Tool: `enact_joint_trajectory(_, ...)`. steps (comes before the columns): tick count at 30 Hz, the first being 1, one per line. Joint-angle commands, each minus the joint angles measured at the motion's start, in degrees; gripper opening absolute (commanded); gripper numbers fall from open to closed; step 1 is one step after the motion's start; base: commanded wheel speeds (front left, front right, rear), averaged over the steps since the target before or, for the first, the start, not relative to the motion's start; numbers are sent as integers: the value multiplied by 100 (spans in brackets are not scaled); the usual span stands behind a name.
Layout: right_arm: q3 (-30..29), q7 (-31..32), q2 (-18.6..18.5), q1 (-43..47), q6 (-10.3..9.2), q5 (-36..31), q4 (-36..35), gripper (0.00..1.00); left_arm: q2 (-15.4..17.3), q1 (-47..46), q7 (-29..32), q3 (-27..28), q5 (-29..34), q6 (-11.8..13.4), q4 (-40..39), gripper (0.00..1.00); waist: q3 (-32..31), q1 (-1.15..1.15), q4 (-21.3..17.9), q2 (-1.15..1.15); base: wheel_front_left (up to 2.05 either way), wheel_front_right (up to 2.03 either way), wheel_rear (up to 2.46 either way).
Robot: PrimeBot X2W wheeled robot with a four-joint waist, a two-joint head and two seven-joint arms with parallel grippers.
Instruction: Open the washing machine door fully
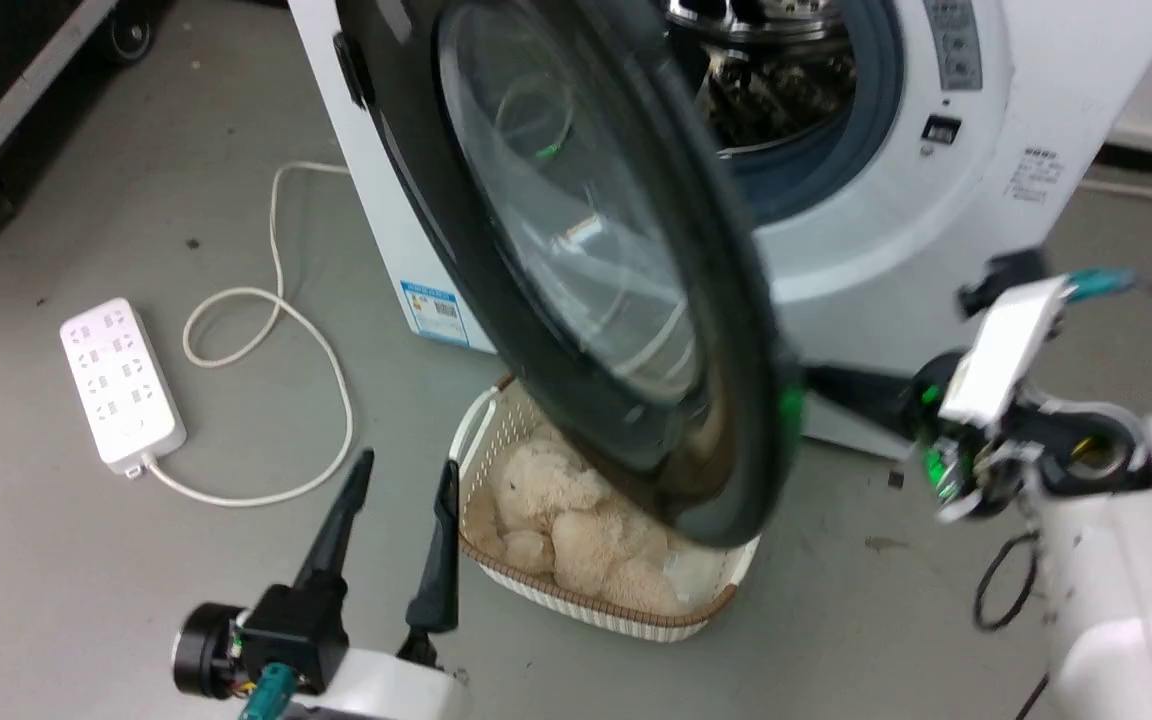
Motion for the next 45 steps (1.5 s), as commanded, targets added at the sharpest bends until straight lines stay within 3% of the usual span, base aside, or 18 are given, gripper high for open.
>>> enact_joint_trajectory(1, 233, -52, 43, 230, 6, 225, -77, 0, 5, 129, -30, -23, 52, -49, 43, 100, -157, 2, 38, 0, 0, 0, 0)
enact_joint_trajectory(9, 1786, -556, 44, 1041, 6, 1277, -598, 0, 5, 417, -30, -146, 12, -226, 229, 100, -410, 2, 207, 0, 0, 0, 0)
enact_joint_trajectory(14, 2170, -883, 44, 1206, 6, 1388, -695, 0, 5, 447, -30, -163, -63, -219, 232, 100, -444, 2, 279, 0, 0, 0, 0)
enact_joint_trajectory(15, 2178, -981, 44, 1218, 6, 1368, -689, 6, 5, 451, -30, -157, -82, -223, 231, 100, -450, 2, 285, 0, 0, 0, 0)
enact_joint_trajectory(16, 2152, -1158, 44, 1231, 6, 1281, -674, 100, 5, 455, -30, -112, -122, -225, 228, 100, -468, 2, 262, 0, 0, 0, 0)
enact_joint_trajectory(21, 1990, -1607, -39, 1267, 6, 898, -911, 100, 5, 452, -30, 23, -194, -261, 246, 100, -508, 2, 93, 0, 0, 0, 0)
enact_joint_trajectory(24, 1934, -2248, -340, 1368, 6, 298, -1431, 100, 5, 419, -30, 138, -242, -291, 254, 100, -542, 2, -75, 0, 0, 0, 0)
enact_joint_trajectory(30, 2254, -4416, -1403, 1959, 6, -1566, -2718, 100, 5, 365, -30, 417, -263, -352, 309, 100, -674, 2, -425, 0, 0, 0, 0)
enact_joint_trajectory(33, 2322, -5582, -1914, 2386, 6, -2753, -2908, 100, 5, 398, -30, 556, -258, -379, 327, 100, -765, 2, -589, 0, 0, 0, 0)
enact_joint_trajectory(35, 2099, -6198, -1986, 2698, 6, -3458, -2893, 100, 5, 443, -30, 651, -246, -394, 319, 100, -811, 2, -687, 0, 0, 0, 0)
enact_joint_trajectory(39, 1395, -6953, -1618, 3303, 6, -4768, -3024, 100, 9, 561, -30, 836, -204, -435, 276, 100, -860, 2, -876, 0, 0, 0, 0)
enact_joint_trajectory(45, 446, -7337, -418, 4239, 6, -6282, -3687, 100, 8, 746, -30, 917, -139, -495, 252, 100, -879, 2, -1060, 0, 0, 0, 0)
